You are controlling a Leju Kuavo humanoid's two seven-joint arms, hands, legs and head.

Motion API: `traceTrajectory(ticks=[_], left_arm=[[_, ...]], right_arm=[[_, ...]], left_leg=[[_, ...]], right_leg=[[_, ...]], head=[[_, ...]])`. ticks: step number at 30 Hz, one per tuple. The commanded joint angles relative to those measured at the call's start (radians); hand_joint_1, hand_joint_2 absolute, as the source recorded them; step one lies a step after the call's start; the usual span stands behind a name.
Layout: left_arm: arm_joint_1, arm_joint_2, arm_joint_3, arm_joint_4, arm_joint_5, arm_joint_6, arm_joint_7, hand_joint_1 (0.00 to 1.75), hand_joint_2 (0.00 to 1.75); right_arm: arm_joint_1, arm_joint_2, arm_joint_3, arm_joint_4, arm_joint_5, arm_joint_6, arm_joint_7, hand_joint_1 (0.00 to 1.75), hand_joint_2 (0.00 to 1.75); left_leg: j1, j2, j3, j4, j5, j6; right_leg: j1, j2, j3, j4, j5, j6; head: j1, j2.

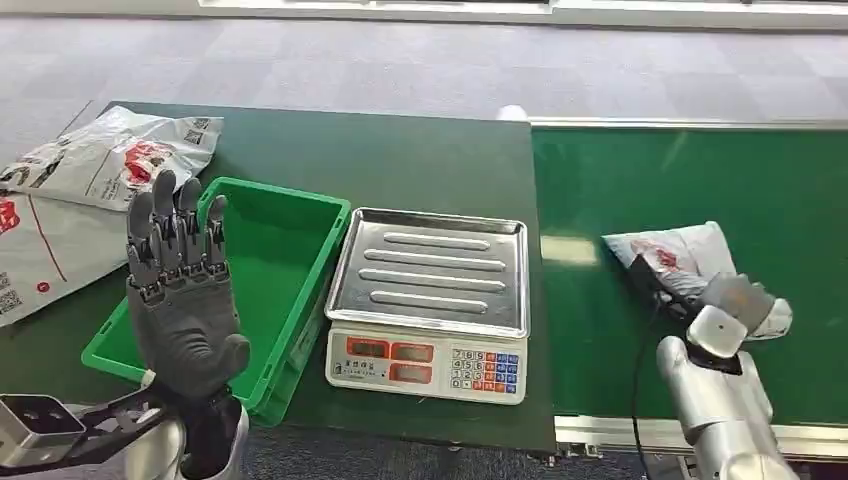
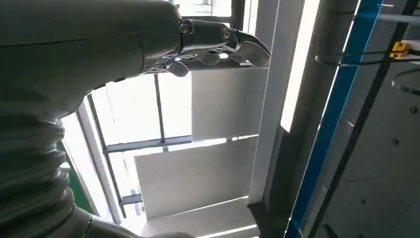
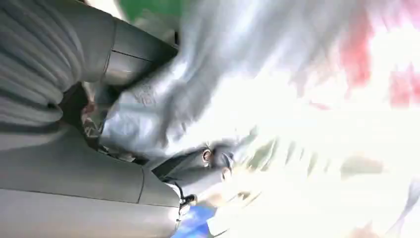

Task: Moved the parcel from conveyor to table for the left to box.

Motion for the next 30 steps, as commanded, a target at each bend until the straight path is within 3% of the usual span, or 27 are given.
traceTrajectory(ticks=[1,3,4,8,12,13,14,16,17,18,21,22,24,30], left_arm=[[-0.007,0.016,0.034,0.01,0.005,-0.003,0.007,0.0,1.75],[-0.01,0.017,0.033,0.012,0.006,-0.006,0.007,0.0,1.75],[-0.022,0.017,0.029,0.024,0.01,-0.012,0.008,0.0,1.75],[-0.071,0.021,0.017,0.077,0.018,-0.011,0.01,0.0,1.75],[-0.077,0.038,0.002,0.104,0.028,-0.004,-0.007,0.0,1.75],[-0.071,0.021,-0.01,0.112,0.007,0.006,-0.015,0.0,1.75],[-0.072,0.041,0.0,0.113,0.022,-0.004,-0.017,0.0,1.75],[-0.072,0.041,-0.002,0.117,0.028,-0.004,-0.017,0.0,1.75],[-0.074,0.044,0.0,0.119,0.028,-0.011,-0.017,0.0,1.75],[-0.083,0.043,0.008,0.129,0.026,-0.027,-0.017,0.0,1.75],[-0.129,0.04,0.021,0.179,0.022,-0.065,-0.017,0.0,1.75],[-0.145,0.04,0.02,0.192,0.02,-0.061,-0.017,0.0,1.75],[-0.162,0.04,0.016,0.209,0.023,-0.049,-0.017,0.0,1.75],[-0.132,0.039,0.02,0.182,0.022,-0.042,-0.017,0.0,1.75]], right_arm=[[-0.021,-0.09,0.223,-0.398,-0.002,0.044,0.068,1.75,1.75],[-0.025,-0.11,0.248,-0.388,-0.002,-0.009,0.093,1.75,1.75],[-0.049,-0.159,0.291,-0.41,-0.002,-0.058,0.119,1.75,1.75],[-0.102,-0.255,0.346,-0.558,-0.002,-0.066,0.119,1.75,1.75],[-0.12,-0.271,0.413,-0.567,-0.002,-0.146,0.119,1.75,1.75],[-0.245,-0.397,0.387,-0.563,-0.127,-0.072,-0.007,1.75,1.75],[-0.129,-0.252,0.462,-0.538,-0.002,-0.166,0.119,1.75,1.75],[-0.124,-0.188,0.479,-0.52,-0.002,-0.175,0.061,1.75,1.75],[-0.1,-0.021,0.346,-0.483,-0.004,-0.163,-0.216,1.75,1.75],[-0.108,0.094,0.289,-0.429,-0.046,-0.094,-0.466,1.75,1.75],[-0.154,0.197,0.444,-0.226,-0.155,0.014,-0.717,1.75,1.75],[-0.172,0.231,0.511,-0.155,-0.172,0.011,-0.756,1.75,1.75],[-0.21,0.289,0.616,-0.041,-0.188,-0.031,-0.73,1.75,1.75],[-0.284,0.318,0.706,0.05,-0.228,-0.006,-0.757,1.75,1.75]], left_leg=[[0.001,0.004,0.004,-0.001,-0.002,0.0],[0.0,0.004,0.005,-0.001,-0.002,-0.001],[0.0,0.005,0.005,-0.002,-0.002,-0.001],[0.0,0.004,0.002,0.001,-0.002,0.0],[-0.001,0.004,0.002,-0.001,-0.002,0.0],[0.0,0.005,0.003,-0.001,-0.002,0.0],[-0.003,0.003,-0.001,0.002,-0.002,0.001],[0.0,0.006,0.006,-0.003,-0.001,0.0],[0.0,0.007,0.006,-0.002,-0.001,-0.001],[0.001,0.006,0.007,-0.005,-0.001,0.0],[0.003,0.014,0.008,-0.005,-0.003,-0.002],[0.003,0.019,0.011,-0.007,-0.003,-0.004],[0.003,0.021,0.012,-0.006,-0.003,-0.005],[0.006,0.012,0.005,-0.002,0.001,-0.009]], right_leg=[[0.002,0.004,0.003,-0.002,-0.001,-0.002],[0.001,0.005,0.003,-0.002,0.0,-0.001],[0.001,0.006,0.003,-0.002,0.0,-0.002],[0.0,0.005,0.0,0.001,-0.001,-0.001],[-0.001,0.004,0.001,-0.001,0.0,-0.001],[0.0,0.005,0.002,-0.001,0.001,0.0],[-0.003,0.003,-0.003,0.003,0.0,0.001],[0.001,0.006,0.004,-0.004,0.002,-0.001],[0.0,0.008,0.004,-0.004,0.002,0.0],[0.001,0.007,0.007,-0.007,0.003,-0.001],[0.006,0.015,0.007,-0.006,0.004,-0.002],[0.006,0.02,0.008,-0.007,0.006,-0.002],[0.005,0.022,0.006,-0.005,0.005,-0.003],[0.01,0.014,0.0,-0.001,0.004,-0.005]], head=[[0.0,0.0],[0.0,0.0],[0.0,0.0],[0.0,0.0],[0.0,0.0],[0.0,0.0],[0.0,0.0],[0.0,0.0],[0.0,0.0],[0.0,0.0],[0.001,0.0],[0.0,0.0],[0.0,0.0],[0.0,0.0]])
